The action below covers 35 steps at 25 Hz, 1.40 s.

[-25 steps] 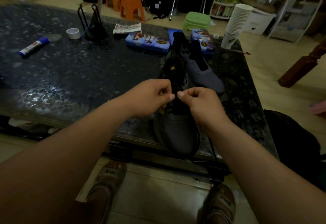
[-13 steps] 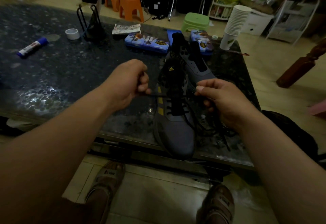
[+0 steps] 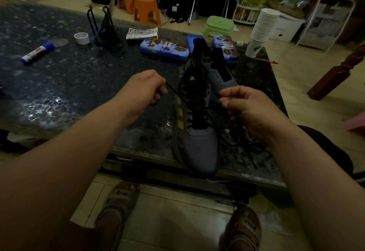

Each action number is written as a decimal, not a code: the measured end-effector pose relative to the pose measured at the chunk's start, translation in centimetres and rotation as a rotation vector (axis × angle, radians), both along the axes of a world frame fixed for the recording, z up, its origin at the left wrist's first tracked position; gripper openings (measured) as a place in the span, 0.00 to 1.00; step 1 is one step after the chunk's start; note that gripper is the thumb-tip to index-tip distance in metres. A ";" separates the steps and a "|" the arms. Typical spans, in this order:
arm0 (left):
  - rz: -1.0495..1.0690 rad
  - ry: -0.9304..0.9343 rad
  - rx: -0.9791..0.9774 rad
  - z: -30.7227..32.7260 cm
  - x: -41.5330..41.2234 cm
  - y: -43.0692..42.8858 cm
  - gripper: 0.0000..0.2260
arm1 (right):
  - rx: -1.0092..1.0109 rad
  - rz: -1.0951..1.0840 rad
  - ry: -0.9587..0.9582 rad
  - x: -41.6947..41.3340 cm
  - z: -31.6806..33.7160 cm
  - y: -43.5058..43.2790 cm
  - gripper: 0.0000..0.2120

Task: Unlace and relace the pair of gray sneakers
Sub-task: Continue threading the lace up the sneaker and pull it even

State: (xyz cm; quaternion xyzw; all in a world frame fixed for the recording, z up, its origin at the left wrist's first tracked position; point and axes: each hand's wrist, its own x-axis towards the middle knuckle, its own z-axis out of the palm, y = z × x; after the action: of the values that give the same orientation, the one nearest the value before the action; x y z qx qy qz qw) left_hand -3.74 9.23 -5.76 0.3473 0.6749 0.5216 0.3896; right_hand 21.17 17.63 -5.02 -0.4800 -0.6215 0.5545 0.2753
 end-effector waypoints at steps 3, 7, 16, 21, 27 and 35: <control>0.130 -0.641 0.131 0.1 0.1 0.4 0.09 | -0.121 -0.047 0.177 -0.7 0.1 -0.2 0.10; -0.117 -0.110 0.011 -0.5 0.2 0.2 0.10 | -0.194 -0.084 0.377 -1.5 0.6 -0.6 0.12; -0.123 0.448 -0.134 -1.5 -0.5 -0.8 0.11 | 0.084 0.188 -0.314 -0.6 -0.2 -2.1 0.05; 0.191 0.216 -0.020 -2.1 -1.0 -0.2 0.07 | 0.226 0.299 -0.483 -0.3 -1.3 -3.1 0.16; 0.367 0.224 0.160 -2.0 -1.2 0.1 0.10 | 0.313 0.284 -0.549 -0.9 -1.8 -4.0 0.16; 0.289 0.204 0.157 -2.2 -0.4 0.8 0.11 | 0.051 0.055 -0.153 0.1 -1.8 -2.1 0.16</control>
State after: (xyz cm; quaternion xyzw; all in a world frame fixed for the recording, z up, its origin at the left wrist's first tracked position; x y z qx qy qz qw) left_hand -4.18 9.99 -8.01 0.3272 0.7108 0.5855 0.2120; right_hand 21.26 15.52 -6.82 -0.4964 -0.6675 0.5079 0.2237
